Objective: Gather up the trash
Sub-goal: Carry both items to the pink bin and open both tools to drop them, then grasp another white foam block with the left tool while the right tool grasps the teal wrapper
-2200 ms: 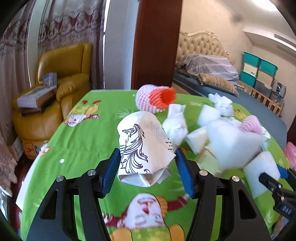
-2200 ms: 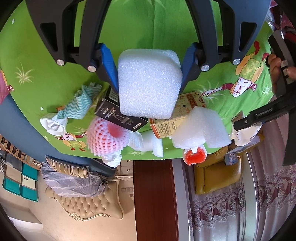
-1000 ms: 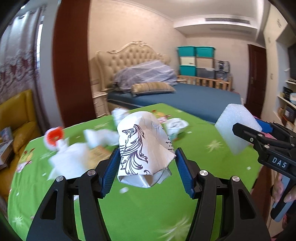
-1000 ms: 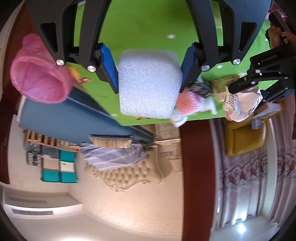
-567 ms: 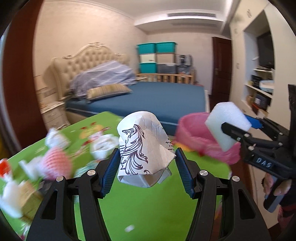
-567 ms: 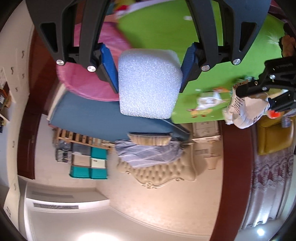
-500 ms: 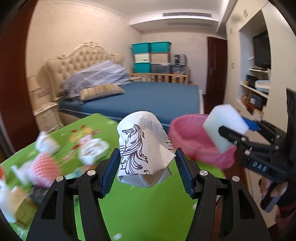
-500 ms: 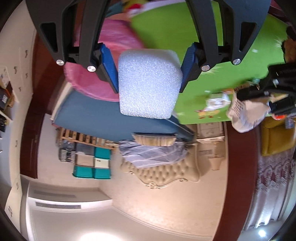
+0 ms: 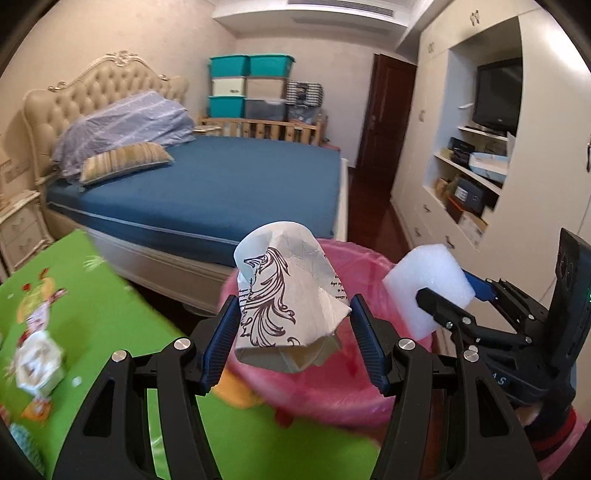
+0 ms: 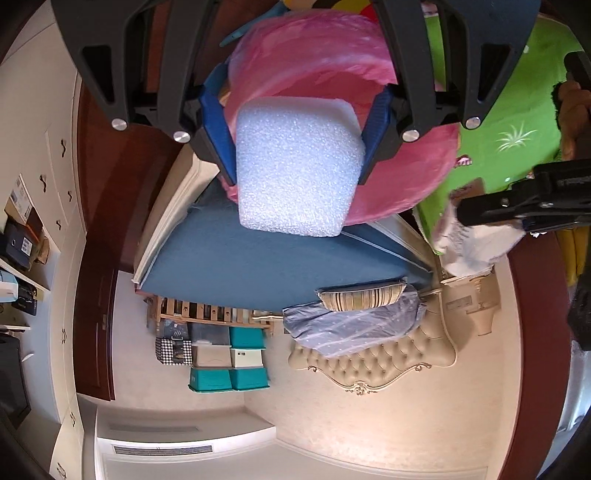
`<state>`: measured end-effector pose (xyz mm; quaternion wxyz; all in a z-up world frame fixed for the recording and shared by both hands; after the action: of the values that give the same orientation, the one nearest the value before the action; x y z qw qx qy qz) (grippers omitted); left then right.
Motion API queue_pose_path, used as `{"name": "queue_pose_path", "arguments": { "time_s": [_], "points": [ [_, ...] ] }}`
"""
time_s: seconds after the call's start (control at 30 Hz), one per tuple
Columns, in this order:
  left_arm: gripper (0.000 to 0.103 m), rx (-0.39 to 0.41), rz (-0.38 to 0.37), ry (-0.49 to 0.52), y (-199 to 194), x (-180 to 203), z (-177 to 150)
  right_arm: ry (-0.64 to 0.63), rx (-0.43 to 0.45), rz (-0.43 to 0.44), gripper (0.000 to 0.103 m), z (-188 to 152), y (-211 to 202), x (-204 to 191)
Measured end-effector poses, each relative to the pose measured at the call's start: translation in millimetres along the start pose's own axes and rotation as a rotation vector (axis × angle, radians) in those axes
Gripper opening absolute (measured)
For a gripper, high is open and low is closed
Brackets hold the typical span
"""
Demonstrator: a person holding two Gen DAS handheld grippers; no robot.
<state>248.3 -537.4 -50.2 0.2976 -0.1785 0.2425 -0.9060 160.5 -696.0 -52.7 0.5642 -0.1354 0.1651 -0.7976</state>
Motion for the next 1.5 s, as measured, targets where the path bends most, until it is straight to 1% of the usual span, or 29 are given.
{"name": "queue_pose_path", "arguments": {
  "time_s": [0.03,0.07,0.1,0.17,0.27,0.3,0.4,0.43,0.47,0.5,0.6,0.77,0.87,0.97,1.07,1.17,1.23,1.4,1.5],
  "points": [
    [0.058,-0.001,0.007,0.003,6.1,1.7,1.8,-0.003,0.005,0.006,0.062,-0.2,0.7,1.5],
    [0.061,0.001,0.020,0.004,11.0,3.0,3.2,-0.008,0.009,0.011,0.065,-2.7,-3.3,2.1],
    [0.071,0.006,0.038,0.000,15.2,2.2,4.5,-0.012,0.012,0.015,0.069,-3.2,-3.9,2.8],
    [0.083,0.038,0.045,-0.027,16.5,-3.1,5.1,-0.014,0.027,0.041,0.085,-1.5,-3.7,-0.3],
    [0.084,0.048,0.072,-0.044,7.1,-17.2,0.3,-0.006,0.042,0.036,0.086,-2.1,-9.7,3.8],
    [0.086,0.055,0.088,-0.057,2.2,-24.1,-2.4,0.002,0.047,0.032,0.086,-1.8,-12.1,6.9],
    [0.086,0.067,0.135,-0.065,-16.3,-40.2,-10.5,0.035,0.072,0.035,0.086,-2.1,-27.3,8.6],
    [0.086,0.070,0.150,-0.058,-23.4,-44.4,-14.3,0.043,0.080,0.037,0.086,-0.9,-31.6,7.2],
    [0.090,0.073,0.164,-0.052,-30.2,-48.3,-17.4,0.047,0.084,0.039,0.086,1.0,-34.1,4.8],
    [0.090,0.078,0.198,-0.041,-40.0,-53.5,-24.4,0.048,0.085,0.043,0.086,2.3,-37.1,1.3],
    [0.090,0.079,0.233,-0.033,-61.1,-64.3,-40.9,0.033,0.090,0.076,0.088,5.0,-44.2,-17.5],
    [0.090,0.059,0.266,-0.029,-93.0,-77.7,-73.6,-0.005,0.072,0.109,0.088,5.3,-41.5,-58.9],
    [0.090,0.054,0.280,-0.022,-115.0,-86.0,-91.2,-0.003,0.043,0.156,0.089,1.2,-36.0,-85.8],
    [0.090,0.057,0.300,-0.017,-141.0,-99.7,-106.3,-0.034,0.007,0.189,0.088,-6.0,-30.0,-122.7],
    [0.090,0.058,0.347,-0.020,-169.7,-118.5,-121.1,-0.072,-0.021,0.223,0.089,-11.5,-27.2,-159.2],
    [0.090,0.055,0.402,-0.053,-201.5,-143.5,-141.7,-0.093,-0.056,0.259,0.088,-19.1,-26.3,-196.3],
    [0.090,0.059,0.448,-0.092,-225.5,-161.3,-154.7,-0.104,-0.074,0.299,0.088,-22.5,-25.9,-223.1],
    [0.090,0.096,0.543,-0.174,-286.0,-200.5,-182.0,-0.146,-0.109,0.337,0.088,-30.4,-26.1,-284.8],
    [0.090,0.103,0.595,-0.219,-314.1,-217.7,-199.2,-0.158,-0.134,0.364,0.088,-34.8,-26.4,-315.4]
  ]
}}
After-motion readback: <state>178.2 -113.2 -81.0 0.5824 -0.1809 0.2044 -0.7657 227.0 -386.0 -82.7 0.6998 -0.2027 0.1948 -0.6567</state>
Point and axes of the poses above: each gripper's, at about its wrist camera, not at the fingertips, and y roughly the way its jaws point, x to its right, z to its top, the point moved 7 cm from there along y, roughly the way its jaws point, and after that the axes turned 4 degrees about -y, right-handed, at the moved point
